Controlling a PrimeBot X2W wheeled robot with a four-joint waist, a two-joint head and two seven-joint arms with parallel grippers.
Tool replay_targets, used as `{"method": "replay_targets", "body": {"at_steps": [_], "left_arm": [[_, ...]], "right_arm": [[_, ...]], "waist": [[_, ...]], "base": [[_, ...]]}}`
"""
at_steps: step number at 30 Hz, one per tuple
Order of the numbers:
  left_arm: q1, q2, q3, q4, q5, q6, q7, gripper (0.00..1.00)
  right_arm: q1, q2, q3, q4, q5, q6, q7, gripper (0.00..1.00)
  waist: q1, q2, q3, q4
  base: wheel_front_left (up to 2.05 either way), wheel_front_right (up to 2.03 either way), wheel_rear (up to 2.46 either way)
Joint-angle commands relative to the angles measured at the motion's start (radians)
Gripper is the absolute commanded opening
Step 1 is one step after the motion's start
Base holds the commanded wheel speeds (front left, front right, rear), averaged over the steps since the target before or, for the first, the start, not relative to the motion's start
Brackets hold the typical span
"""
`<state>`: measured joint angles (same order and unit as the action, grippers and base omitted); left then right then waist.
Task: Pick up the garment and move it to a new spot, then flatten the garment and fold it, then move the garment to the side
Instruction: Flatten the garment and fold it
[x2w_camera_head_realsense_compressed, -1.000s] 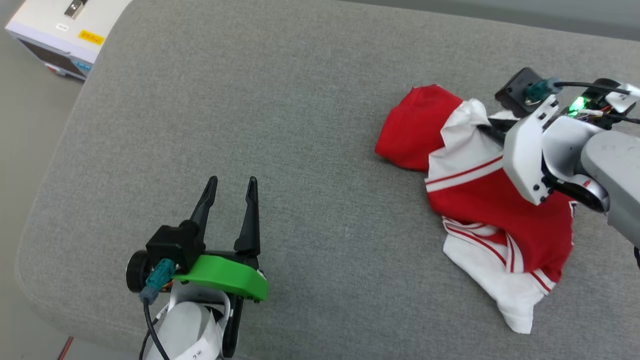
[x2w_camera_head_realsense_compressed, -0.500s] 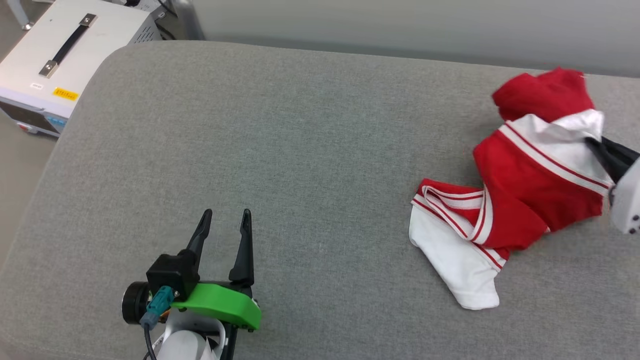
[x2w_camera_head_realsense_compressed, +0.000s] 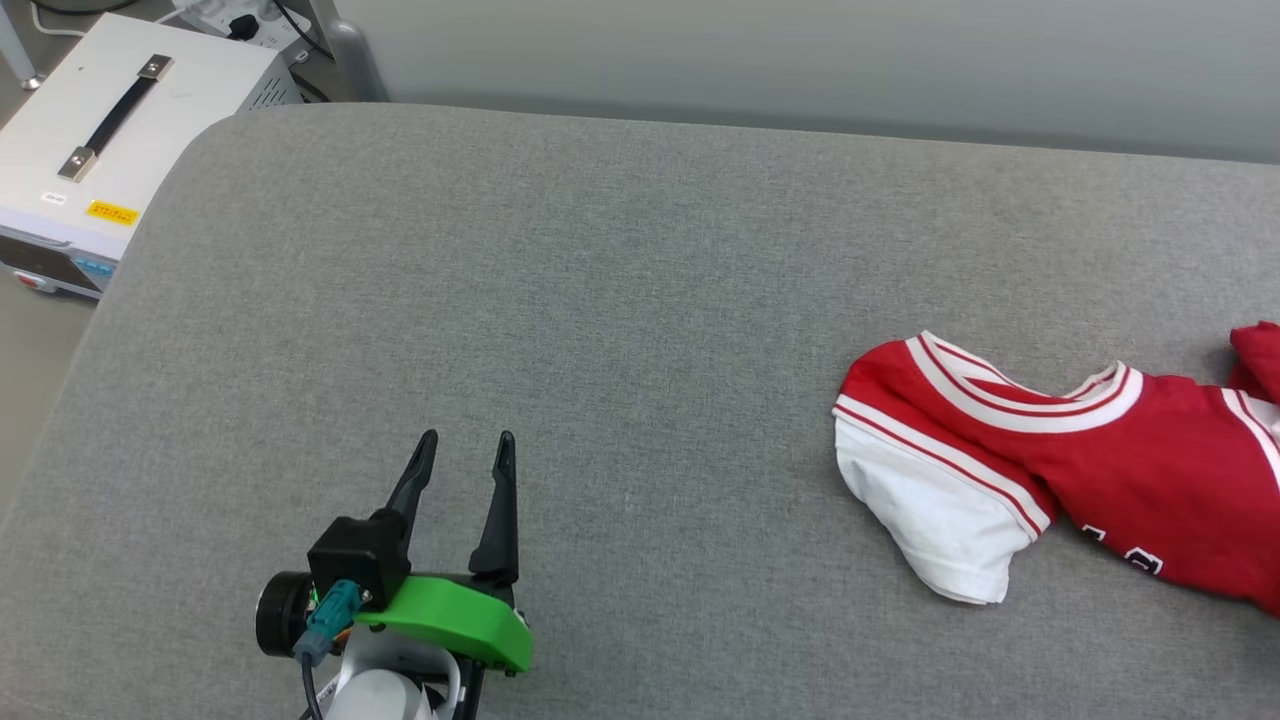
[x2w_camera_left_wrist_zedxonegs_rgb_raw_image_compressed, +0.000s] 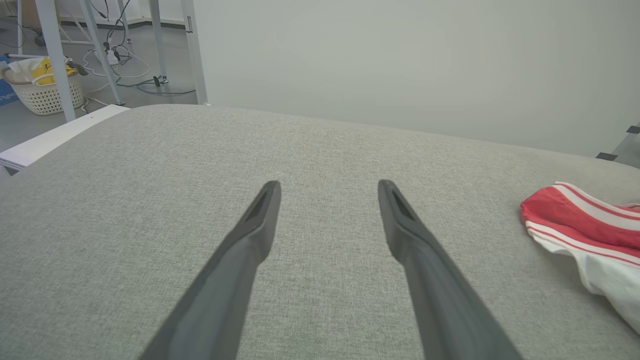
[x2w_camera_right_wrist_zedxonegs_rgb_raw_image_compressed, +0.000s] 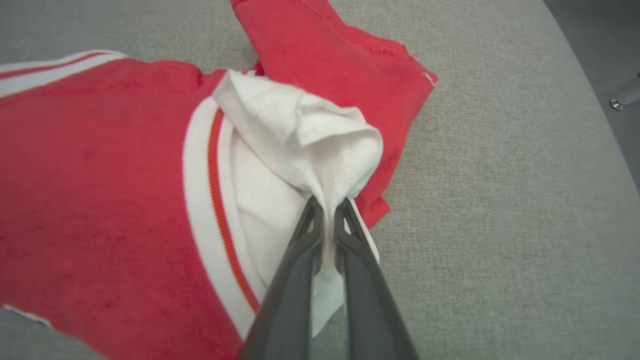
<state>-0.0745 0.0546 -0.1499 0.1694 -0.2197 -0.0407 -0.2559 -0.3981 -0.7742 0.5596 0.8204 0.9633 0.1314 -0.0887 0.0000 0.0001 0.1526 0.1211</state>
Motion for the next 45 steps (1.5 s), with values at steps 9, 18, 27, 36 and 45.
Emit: {"method": "replay_targets", "body": {"at_steps": [9,18,27,36,45], "left_arm": [[0.01,-0.004,0.005,0.01,0.009,-0.004,-0.006,1.0],[0.027,-0.004,0.022,0.005,0.019,-0.005,-0.006,1.0],[0.035,-0.004,0.027,-0.002,0.025,-0.007,-0.006,1.0],[0.024,-0.004,0.02,-0.003,0.02,-0.007,-0.006,1.0],[0.004,-0.004,0.014,-0.004,0.014,-0.007,-0.006,1.0]], "right_arm": [[0.033,0.084,-0.095,0.11,-0.082,-0.001,-0.111,1.0],[-0.044,0.15,-0.345,-0.11,-0.394,-0.001,-0.173,1.0],[0.048,0.265,-0.376,-0.627,-0.613,-0.001,-0.049,1.0],[0.027,0.127,-0.082,-0.92,-0.492,-0.001,0.299,1.0],[-0.079,-0.017,0.222,-0.928,-0.251,-0.001,0.657,1.0]], "waist": [[0.0,-0.0001,-0.02,-0.002],[0.0,-0.0001,-0.042,-0.008],[0.0,-0.0001,-0.046,0.007],[0.0,-0.0001,-0.026,0.02],[0.0,-0.0001,0.01,0.02]], "base": [[0.0,0.0,0.0],[0.0,0.0,0.0],[0.0,0.0,0.0],[0.0,0.0,0.0],[0.0,0.0,0.0]]}}
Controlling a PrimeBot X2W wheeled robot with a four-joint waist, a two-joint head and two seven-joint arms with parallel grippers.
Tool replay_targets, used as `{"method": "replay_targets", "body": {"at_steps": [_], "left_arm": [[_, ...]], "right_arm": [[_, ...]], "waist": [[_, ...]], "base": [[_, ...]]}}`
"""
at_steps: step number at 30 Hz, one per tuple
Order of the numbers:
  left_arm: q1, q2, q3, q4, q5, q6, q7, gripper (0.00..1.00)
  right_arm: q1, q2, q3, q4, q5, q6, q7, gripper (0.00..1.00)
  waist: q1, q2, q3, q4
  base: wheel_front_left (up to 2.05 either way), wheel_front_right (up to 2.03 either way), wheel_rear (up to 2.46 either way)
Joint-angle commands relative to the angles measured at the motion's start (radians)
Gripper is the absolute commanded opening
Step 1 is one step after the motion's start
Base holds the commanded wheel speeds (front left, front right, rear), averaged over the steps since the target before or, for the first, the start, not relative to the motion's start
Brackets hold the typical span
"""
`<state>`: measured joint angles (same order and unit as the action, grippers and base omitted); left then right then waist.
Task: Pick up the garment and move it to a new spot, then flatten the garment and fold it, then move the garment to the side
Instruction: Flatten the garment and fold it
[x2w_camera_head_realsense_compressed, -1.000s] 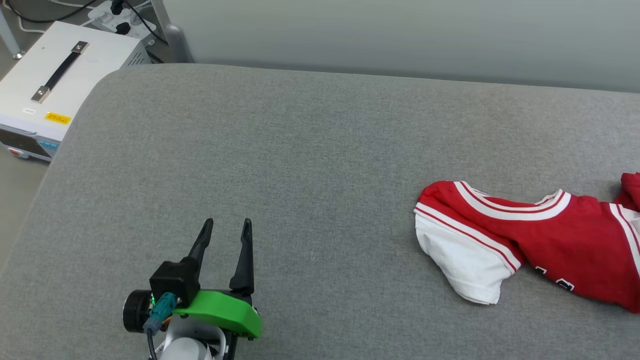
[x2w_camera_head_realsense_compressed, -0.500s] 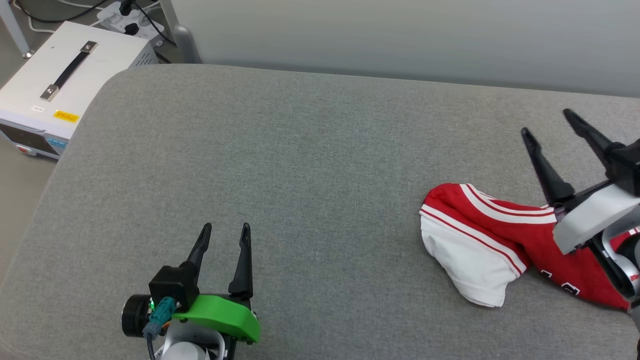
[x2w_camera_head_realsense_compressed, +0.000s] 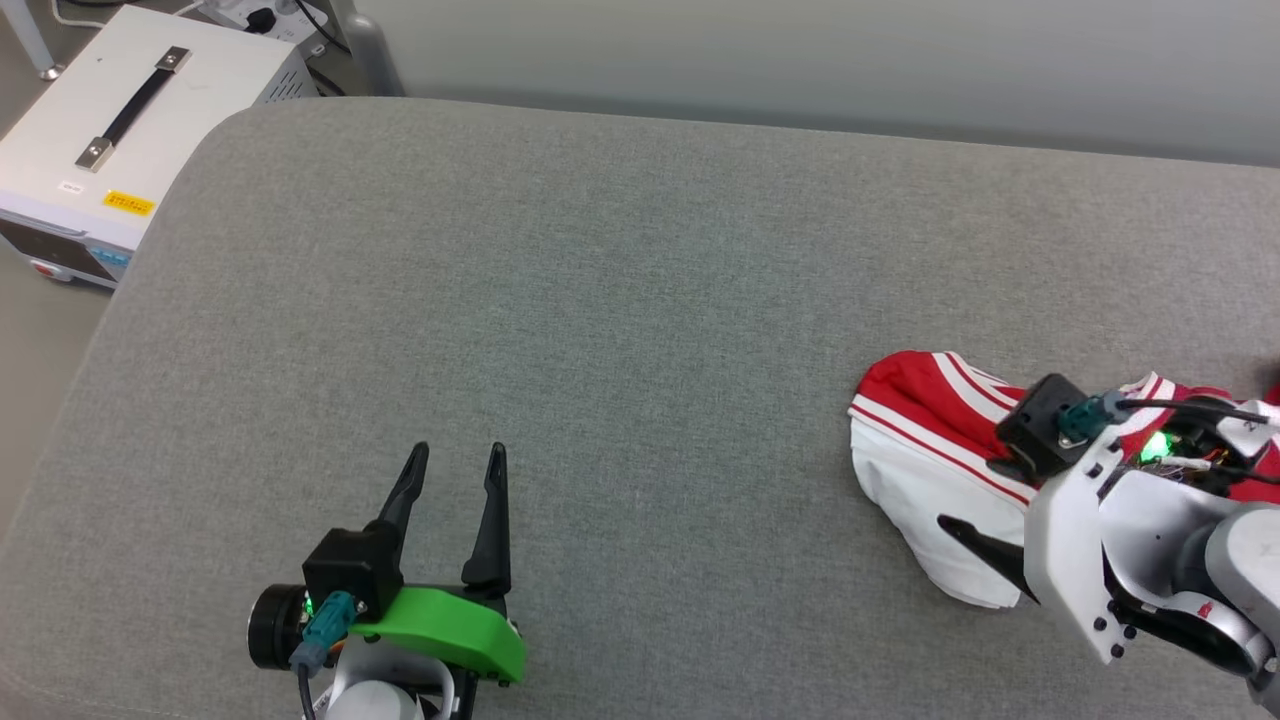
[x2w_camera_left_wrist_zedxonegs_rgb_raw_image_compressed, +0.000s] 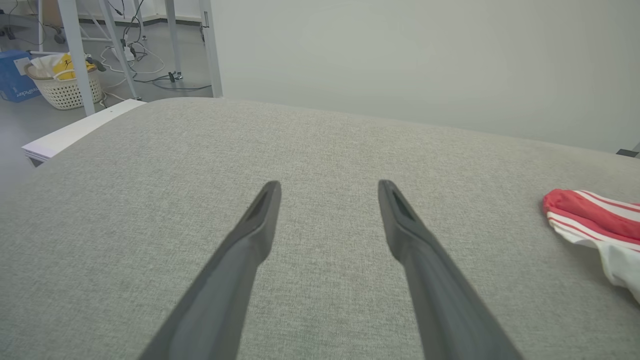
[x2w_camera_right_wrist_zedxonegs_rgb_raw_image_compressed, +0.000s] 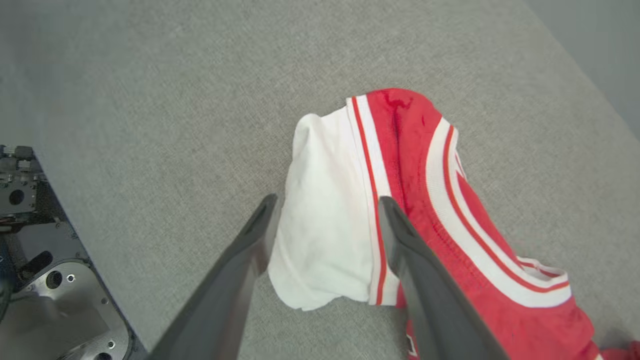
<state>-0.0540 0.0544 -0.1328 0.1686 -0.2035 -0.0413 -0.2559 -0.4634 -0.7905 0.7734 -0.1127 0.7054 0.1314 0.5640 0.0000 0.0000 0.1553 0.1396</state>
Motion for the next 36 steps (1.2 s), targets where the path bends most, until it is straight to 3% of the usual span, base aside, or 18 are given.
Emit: {"method": "replay_targets", "body": {"at_steps": [1,7,15,17,18,29,36], "left_arm": [[-0.02,-0.004,-0.005,-0.003,-0.003,-0.006,-0.006,1.0],[-0.045,-0.004,-0.026,-0.006,-0.016,-0.002,-0.006,1.0],[-0.06,-0.004,-0.031,0.0,-0.025,0.002,-0.006,1.0],[-0.056,-0.004,-0.027,0.003,-0.026,0.003,-0.006,1.0],[-0.054,-0.004,-0.024,0.005,-0.026,0.004,-0.006,1.0],[-0.055,-0.004,-0.02,-0.002,-0.022,0.006,-0.006,1.0],[-0.066,-0.004,-0.018,-0.008,-0.029,0.009,-0.006,1.0]], "right_arm": [[-0.025,-0.004,0.034,0.016,0.017,-0.001,0.019,1.0],[-0.08,0.0,0.176,0.139,0.057,-0.001,0.033,1.0],[-0.134,0.021,0.32,0.324,0.05,-0.001,-0.054,1.0],[-0.142,0.032,0.333,0.336,0.074,-0.001,-0.09,0.09],[-0.149,0.037,0.336,0.337,0.086,-0.001,-0.111,0.0],[-0.284,0.096,0.196,0.294,0.165,-0.001,-0.321,0.0],[-0.377,0.226,0.175,0.342,0.153,-0.001,-0.368,0.0]], "waist": [[0.0,0.0,0.012,0.002],[0.0,0.0,0.056,0.019],[0.0,0.0,0.08,0.035],[0.0,0.0,0.074,0.033],[0.0,0.0,0.069,0.03],[0.0,0.0,0.047,0.012],[0.0,0.0,0.077,0.029]], "base": [[0.0,0.0,0.0],[0.0,0.0,0.0],[0.0,0.0,0.0],[0.0,0.0,0.0],[0.0,0.0,0.0],[0.0,0.0,0.0],[0.0,0.0,0.0]]}}
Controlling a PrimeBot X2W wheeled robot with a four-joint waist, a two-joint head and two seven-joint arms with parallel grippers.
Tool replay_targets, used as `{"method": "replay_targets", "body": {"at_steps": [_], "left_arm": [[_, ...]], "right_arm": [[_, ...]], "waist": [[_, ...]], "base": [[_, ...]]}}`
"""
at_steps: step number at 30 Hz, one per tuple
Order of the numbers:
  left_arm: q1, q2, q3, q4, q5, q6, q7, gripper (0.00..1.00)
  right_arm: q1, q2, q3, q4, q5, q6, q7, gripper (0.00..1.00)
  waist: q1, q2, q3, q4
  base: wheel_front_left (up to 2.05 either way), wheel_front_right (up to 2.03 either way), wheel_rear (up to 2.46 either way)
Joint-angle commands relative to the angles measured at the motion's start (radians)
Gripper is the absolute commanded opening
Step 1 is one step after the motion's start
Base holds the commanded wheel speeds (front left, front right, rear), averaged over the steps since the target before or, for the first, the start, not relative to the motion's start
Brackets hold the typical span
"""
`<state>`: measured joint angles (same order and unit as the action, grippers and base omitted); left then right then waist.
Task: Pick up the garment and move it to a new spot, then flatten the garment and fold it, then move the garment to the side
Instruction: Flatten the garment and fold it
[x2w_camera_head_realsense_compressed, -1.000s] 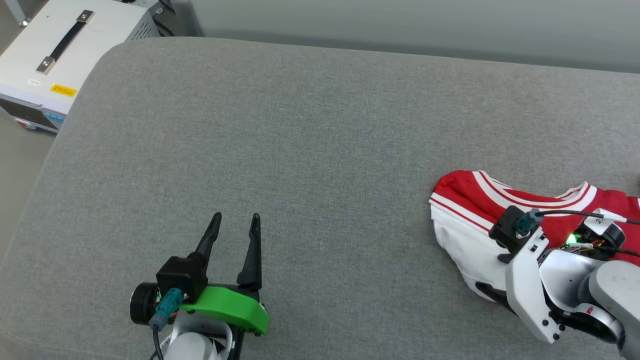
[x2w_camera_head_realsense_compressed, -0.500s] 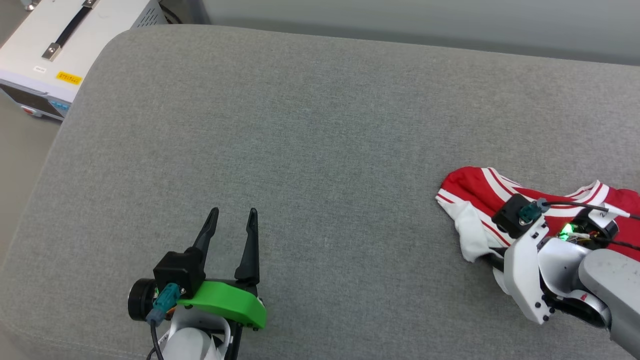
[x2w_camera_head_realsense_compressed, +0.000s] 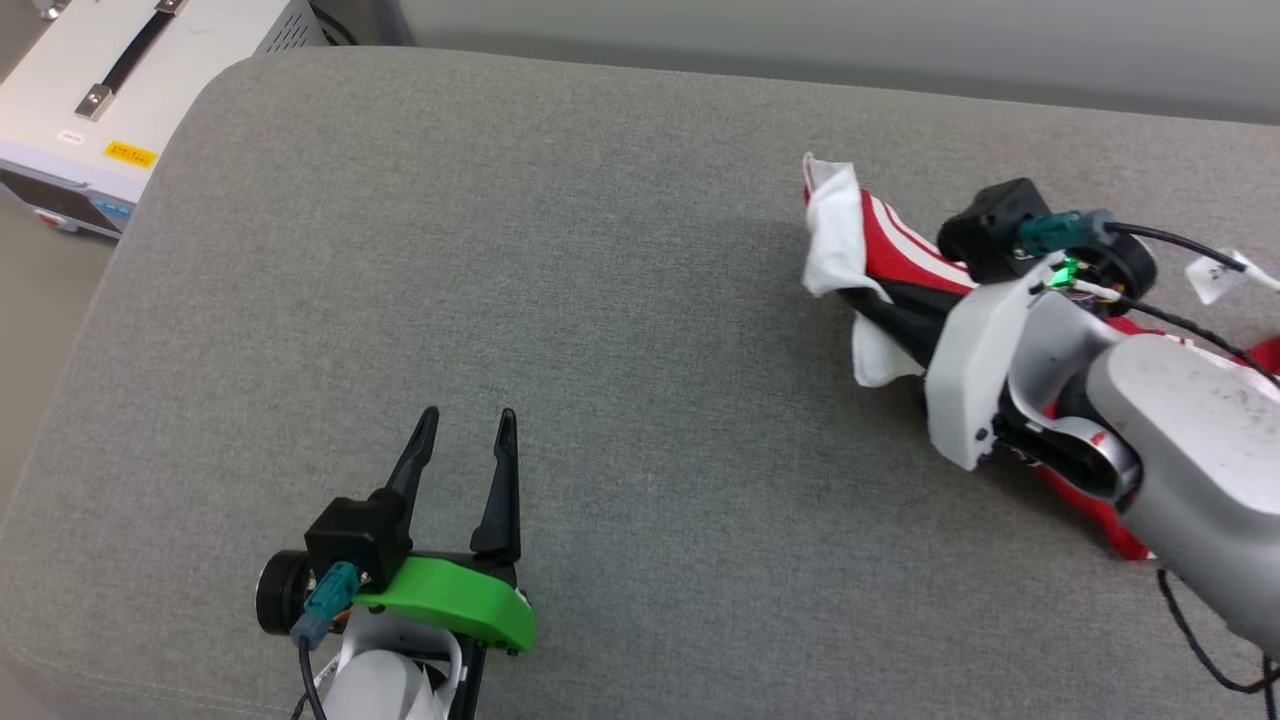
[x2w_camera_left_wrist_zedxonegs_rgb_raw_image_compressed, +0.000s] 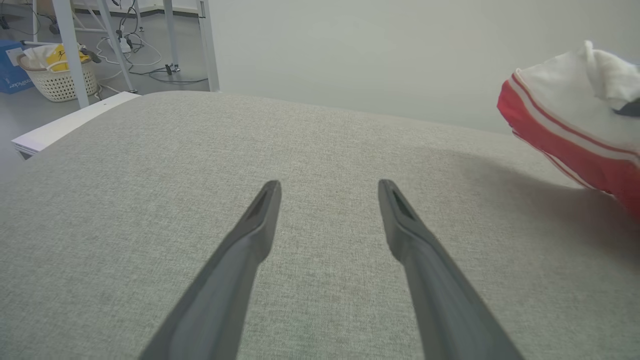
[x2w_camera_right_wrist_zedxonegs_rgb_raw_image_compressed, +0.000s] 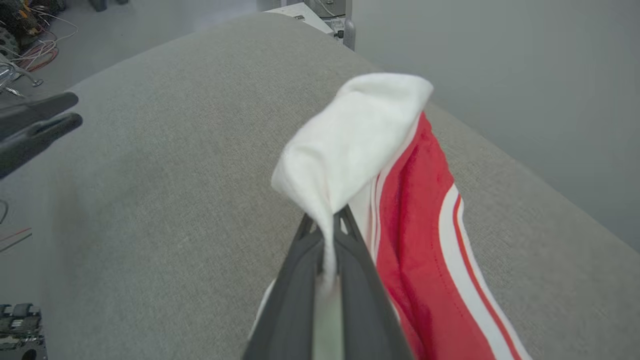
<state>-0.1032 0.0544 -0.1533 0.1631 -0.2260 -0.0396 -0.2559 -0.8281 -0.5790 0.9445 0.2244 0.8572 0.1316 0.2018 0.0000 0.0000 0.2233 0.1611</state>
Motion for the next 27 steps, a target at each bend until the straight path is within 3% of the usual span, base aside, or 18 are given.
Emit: {"method": "replay_targets", "body": {"at_steps": [1,11,15,20,21,22,27], "left_arm": [[-0.019,-0.004,0.001,-0.003,-0.009,0.008,-0.006,1.0],[-0.039,-0.004,0.0,-0.001,-0.027,0.017,-0.006,1.0],[-0.047,-0.004,-0.004,0.002,-0.032,0.019,-0.006,1.0],[-0.052,-0.004,-0.003,0.006,-0.035,0.021,-0.006,1.0],[-0.049,-0.004,0.003,0.01,-0.032,0.022,-0.006,1.0],[-0.046,-0.004,0.006,0.011,-0.03,0.022,-0.006,1.0],[-0.025,-0.004,0.022,0.014,-0.016,0.024,-0.006,1.0]], "right_arm": [[-0.025,0.044,0.012,0.024,0.0,-0.001,-0.012,0.0],[-0.083,0.275,0.233,0.236,0.024,-0.001,-0.026,0.0],[-0.057,0.318,0.314,0.33,0.035,-0.001,0.005,0.0],[-0.015,0.338,0.333,0.387,0.027,-0.001,0.006,0.0],[-0.01,0.339,0.335,0.39,0.014,-0.001,-0.021,0.44],[-0.009,0.338,0.335,0.387,0.012,-0.001,-0.044,1.0],[-0.026,0.302,0.335,0.35,-0.024,-0.001,-0.204,1.0]], "waist": [[0.0,0.0,0.015,0.012],[0.0,0.0,0.057,0.039],[0.0,0.0,0.066,0.044],[0.0,0.0,0.065,0.043],[0.0,0.0,0.056,0.036],[0.0,0.0,0.049,0.032],[0.0,0.0,0.007,0.012]], "base": [[0.0,0.0,0.0],[0.0,0.0,0.0],[0.0,0.0,0.0],[0.0,0.0,0.0],[0.0,0.0,0.0],[0.0,0.0,0.0],[0.0,0.0,0.0]]}}
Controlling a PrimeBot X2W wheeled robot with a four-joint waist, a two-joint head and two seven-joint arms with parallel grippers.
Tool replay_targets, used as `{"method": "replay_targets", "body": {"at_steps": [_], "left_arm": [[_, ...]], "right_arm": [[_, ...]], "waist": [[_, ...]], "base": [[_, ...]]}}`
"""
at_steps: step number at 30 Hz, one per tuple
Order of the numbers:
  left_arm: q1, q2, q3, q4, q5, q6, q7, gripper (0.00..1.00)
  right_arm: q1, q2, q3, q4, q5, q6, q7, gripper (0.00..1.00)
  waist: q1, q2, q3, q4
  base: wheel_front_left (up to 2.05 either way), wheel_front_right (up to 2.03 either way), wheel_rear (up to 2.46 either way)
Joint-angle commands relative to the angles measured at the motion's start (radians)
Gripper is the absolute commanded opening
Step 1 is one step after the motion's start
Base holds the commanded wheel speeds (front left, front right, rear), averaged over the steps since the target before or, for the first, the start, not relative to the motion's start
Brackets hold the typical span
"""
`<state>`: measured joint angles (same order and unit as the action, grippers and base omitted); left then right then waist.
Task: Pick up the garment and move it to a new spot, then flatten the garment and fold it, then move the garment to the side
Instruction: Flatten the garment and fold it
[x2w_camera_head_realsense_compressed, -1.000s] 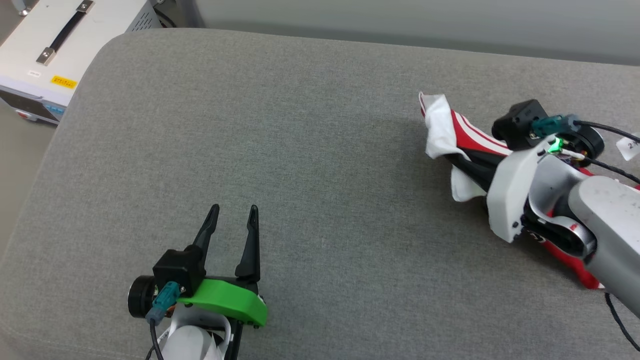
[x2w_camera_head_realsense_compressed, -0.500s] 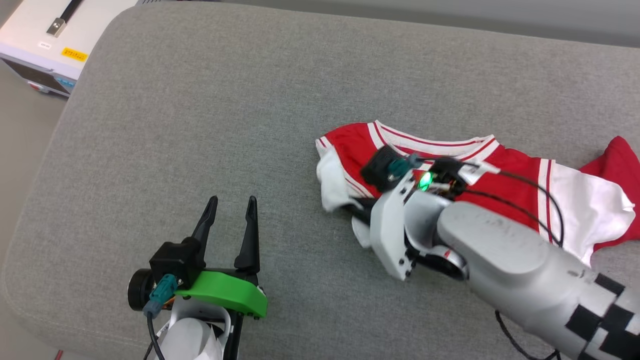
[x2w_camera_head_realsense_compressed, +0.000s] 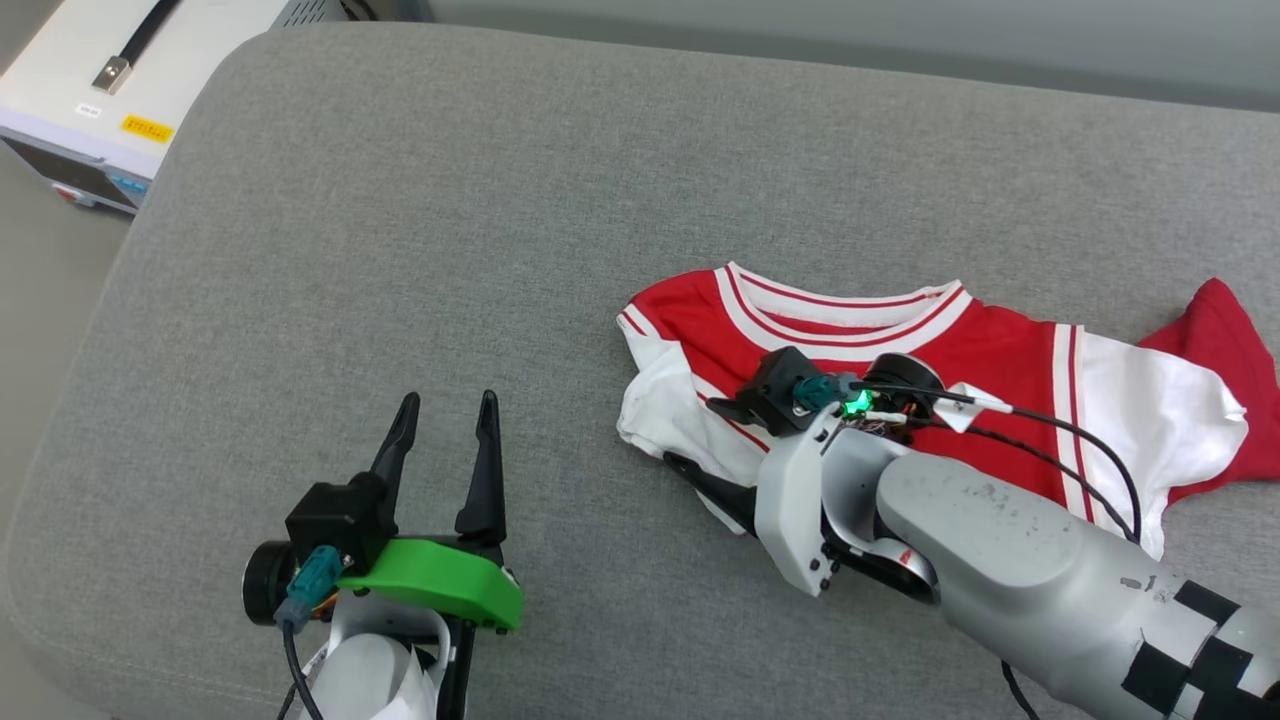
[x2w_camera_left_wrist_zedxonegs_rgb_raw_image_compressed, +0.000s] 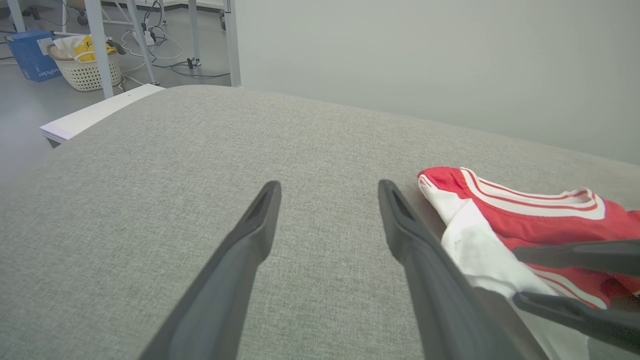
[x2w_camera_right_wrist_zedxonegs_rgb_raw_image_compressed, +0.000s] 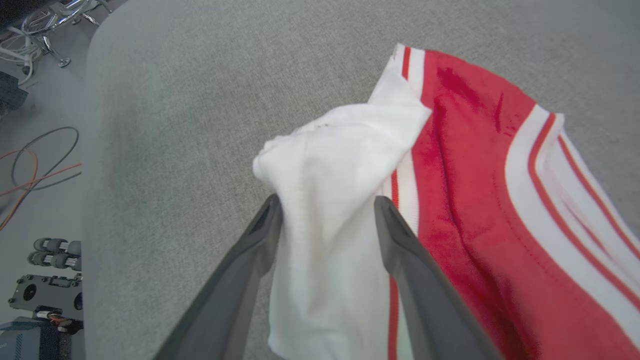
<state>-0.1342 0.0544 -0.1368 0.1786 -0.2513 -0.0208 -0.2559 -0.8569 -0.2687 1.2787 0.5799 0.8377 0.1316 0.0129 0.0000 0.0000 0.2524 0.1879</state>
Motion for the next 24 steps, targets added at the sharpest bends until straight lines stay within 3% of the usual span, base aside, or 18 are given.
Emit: {"method": "replay_targets", "body": {"at_steps": [1,6,13,19,24], "left_arm": [[0.011,-0.004,0.009,-0.003,0.011,0.005,-0.006,1.0],[0.039,-0.004,0.026,-0.014,0.028,-0.001,-0.006,1.0],[0.063,-0.004,0.038,-0.024,0.044,-0.008,-0.006,1.0],[0.074,-0.004,0.039,-0.035,0.05,-0.011,-0.006,1.0],[0.07,-0.004,0.039,-0.047,0.053,-0.017,-0.006,1.0]], "right_arm": [[0.001,-0.017,-0.002,-0.015,-0.005,-0.001,-0.045,1.0],[-0.014,-0.09,-0.082,-0.054,-0.03,-0.001,-0.167,1.0],[-0.027,-0.199,-0.258,-0.087,-0.109,-0.001,-0.201,1.0],[-0.055,-0.305,-0.355,-0.144,-0.136,-0.001,-0.091,1.0],[-0.09,-0.4,-0.333,-0.187,-0.082,-0.001,0.135,1.0]], "waist": [[0.0,0.0,-0.03,-0.02],[0.0,0.0,-0.065,-0.041],[0.0,0.0,-0.093,-0.056],[0.0,0.0,-0.099,-0.053],[0.0,0.0,-0.085,-0.039]], "base": [[0.0,0.0,0.0],[0.0,0.0,0.0],[0.0,0.0,0.0],[0.0,0.0,0.0],[0.0,0.0,0.0]]}}
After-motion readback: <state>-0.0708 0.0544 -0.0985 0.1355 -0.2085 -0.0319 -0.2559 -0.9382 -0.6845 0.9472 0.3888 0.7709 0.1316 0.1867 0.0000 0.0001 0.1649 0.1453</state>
